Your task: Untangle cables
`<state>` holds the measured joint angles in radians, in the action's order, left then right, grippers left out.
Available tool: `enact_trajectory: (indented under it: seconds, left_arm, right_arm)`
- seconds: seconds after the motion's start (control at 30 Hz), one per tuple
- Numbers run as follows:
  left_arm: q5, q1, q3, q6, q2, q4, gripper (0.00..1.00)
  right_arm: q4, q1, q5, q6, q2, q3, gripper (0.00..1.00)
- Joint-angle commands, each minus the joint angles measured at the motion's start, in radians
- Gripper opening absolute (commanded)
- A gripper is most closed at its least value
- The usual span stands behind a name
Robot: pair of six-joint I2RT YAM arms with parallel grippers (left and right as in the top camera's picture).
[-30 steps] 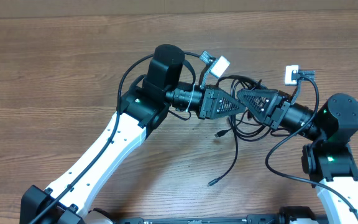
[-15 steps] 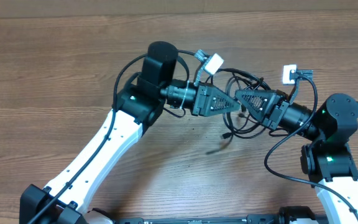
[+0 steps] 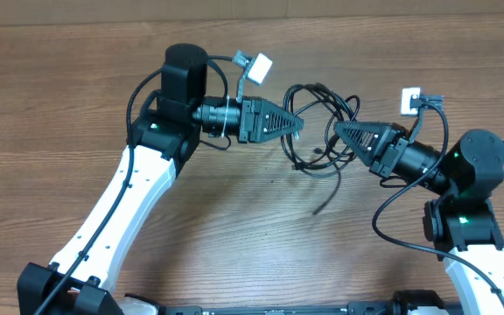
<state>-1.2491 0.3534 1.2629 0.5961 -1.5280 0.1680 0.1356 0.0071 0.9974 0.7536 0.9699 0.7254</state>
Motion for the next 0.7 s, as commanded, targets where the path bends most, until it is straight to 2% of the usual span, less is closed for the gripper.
enact_trajectory:
  seconds: [0.0,0.1,0.23,0.53,0.67]
  left_arm:
    - [0.048,0.001,0.017,-0.151,0.025,0.117,0.04]
    - [0.126,0.001,0.017,-0.220,0.025,0.235,0.04]
    - [0.138,0.001,0.017,-0.327,0.025,0.332,0.04]
    - [0.141,0.037,0.017,-0.384,0.025,0.360,0.04]
    - [0.189,0.085,0.017,-0.388,0.025,0.361,0.04]
  right_arm:
    - [0.120,-0.003,0.050,0.085,-0.005,0.003,0.04]
    - [0.246,-0.003,0.060,0.178,-0.005,0.003,0.04]
    - [0.402,-0.003,0.059,0.281,-0.005,0.003,0.04]
    - [0.615,-0.003,-0.007,0.416,-0.005,0.003,0.04]
    - [0.685,-0.003,-0.069,0.464,-0.005,0.003,0.04]
